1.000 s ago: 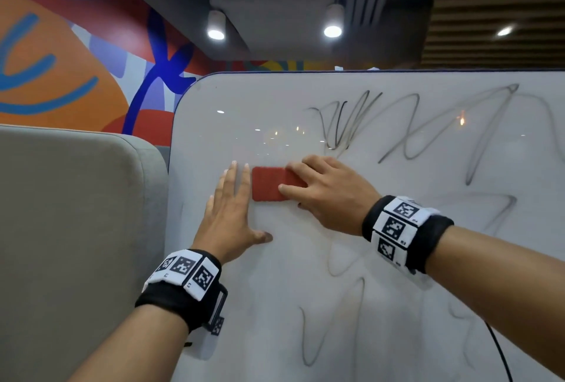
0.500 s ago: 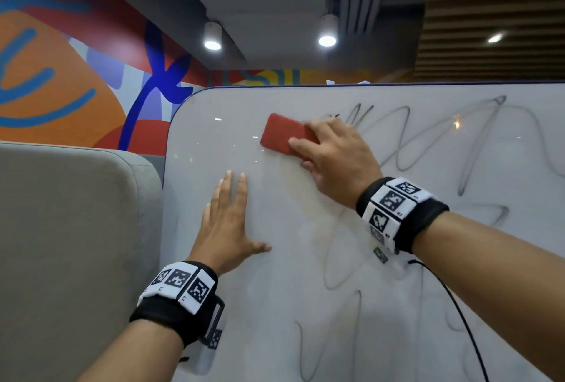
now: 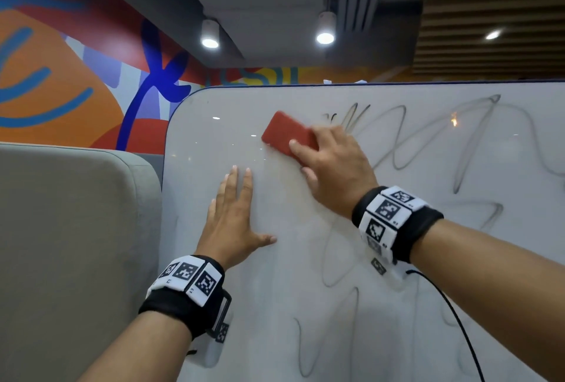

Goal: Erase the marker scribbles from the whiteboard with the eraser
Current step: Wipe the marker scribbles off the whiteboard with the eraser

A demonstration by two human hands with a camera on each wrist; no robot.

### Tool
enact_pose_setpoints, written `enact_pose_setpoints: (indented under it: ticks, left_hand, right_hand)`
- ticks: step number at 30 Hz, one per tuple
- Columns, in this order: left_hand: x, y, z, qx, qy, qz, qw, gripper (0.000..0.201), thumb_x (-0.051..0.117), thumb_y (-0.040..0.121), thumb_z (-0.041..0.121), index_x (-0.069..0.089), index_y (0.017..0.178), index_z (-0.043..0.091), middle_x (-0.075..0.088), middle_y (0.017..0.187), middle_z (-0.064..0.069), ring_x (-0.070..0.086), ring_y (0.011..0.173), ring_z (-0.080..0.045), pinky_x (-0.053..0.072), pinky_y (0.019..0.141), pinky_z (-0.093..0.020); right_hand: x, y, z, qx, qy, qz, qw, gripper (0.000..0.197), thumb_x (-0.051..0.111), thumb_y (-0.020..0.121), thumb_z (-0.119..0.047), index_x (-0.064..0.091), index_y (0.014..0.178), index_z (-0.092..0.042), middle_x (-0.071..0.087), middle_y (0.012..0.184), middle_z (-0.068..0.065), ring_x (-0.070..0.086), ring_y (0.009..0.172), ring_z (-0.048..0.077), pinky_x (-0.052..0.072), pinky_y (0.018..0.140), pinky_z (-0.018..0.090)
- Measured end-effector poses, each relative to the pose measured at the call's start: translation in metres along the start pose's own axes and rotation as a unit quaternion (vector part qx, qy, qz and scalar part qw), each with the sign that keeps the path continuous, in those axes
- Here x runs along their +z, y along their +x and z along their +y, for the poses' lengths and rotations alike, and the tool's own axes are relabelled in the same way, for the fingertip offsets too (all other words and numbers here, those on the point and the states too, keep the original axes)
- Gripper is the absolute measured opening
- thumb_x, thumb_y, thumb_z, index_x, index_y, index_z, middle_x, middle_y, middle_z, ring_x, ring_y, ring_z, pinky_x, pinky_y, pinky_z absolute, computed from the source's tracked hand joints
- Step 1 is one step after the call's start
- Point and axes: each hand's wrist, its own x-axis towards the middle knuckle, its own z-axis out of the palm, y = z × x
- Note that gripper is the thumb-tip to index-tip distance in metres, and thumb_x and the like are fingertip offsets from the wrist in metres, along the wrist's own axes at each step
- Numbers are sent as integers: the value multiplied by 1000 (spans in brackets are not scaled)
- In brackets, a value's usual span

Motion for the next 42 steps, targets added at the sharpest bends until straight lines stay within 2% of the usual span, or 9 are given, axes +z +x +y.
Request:
enact_pose_setpoints:
  ticks: [3,9,14,18,21,26,30,36,42]
  left_hand:
    - [0,-1,1,-1,1,0,1000,131,80,72,53,-21,152,33,-30,158,12,-21,148,-11,7,123,-47]
    - [2,-2,2,-8,1,-6,1000,129,79,74,51,-22,152,34,-31,158,11,-22,148,-12,8,123,-46]
    - [3,-2,7,-15,0,-8,1000,126,78,76,50,-21,153,32,-31,158,11,-22,148,-13,7,123,-46]
    - [3,-4,16,-8,-2,12,1000,113,74,82,47,-9,156,26,-19,161,7,-9,150,-20,17,121,-47]
    - [0,-2,35,23,-41,94,994,88,69,88,40,15,155,21,11,155,2,19,141,-22,35,112,-46]
    - [-12,17,76,36,-215,134,967,56,51,100,32,34,152,20,35,139,0,43,127,-17,40,108,-37]
    - [-9,21,88,12,-168,156,973,60,55,97,42,38,150,19,33,141,-1,39,131,-19,43,106,-40]
    - [1,18,100,-8,-49,153,987,85,63,90,50,17,156,23,24,152,-7,32,133,-24,42,105,-37]
    - [-8,42,111,-8,-37,203,978,69,57,96,29,22,155,19,27,153,-13,34,133,-30,41,104,-40]
  right_hand:
    - [-4,-8,3,-77,-17,-47,996,47,69,79,-19,63,125,-16,59,118,20,54,99,37,49,81,46]
    - [-16,4,21,105,5,28,994,46,71,79,-16,64,124,-14,59,114,21,53,98,40,51,80,47]
    - [-4,-32,4,-56,3,-51,997,49,72,73,-21,64,121,-16,58,116,20,54,95,38,51,73,43]
    - [-18,-10,24,99,15,26,995,49,75,76,-21,64,123,-16,58,114,20,54,93,39,51,76,44]
    - [-13,-16,3,170,40,35,984,52,73,80,-26,60,129,-16,55,118,19,51,97,37,49,79,43]
    - [4,-48,-39,107,137,-64,983,50,63,86,-4,55,135,-11,51,122,17,52,103,35,56,69,47]
    - [-7,-51,-15,26,122,-51,991,40,59,76,8,67,114,-4,61,120,17,58,101,36,56,75,47]
    - [-37,-53,51,5,-52,-43,998,44,65,82,-22,61,125,-10,55,136,19,49,125,39,39,106,51]
    - [-50,-66,78,47,-139,-138,980,70,34,95,-57,30,153,-19,26,159,17,23,146,37,22,116,54]
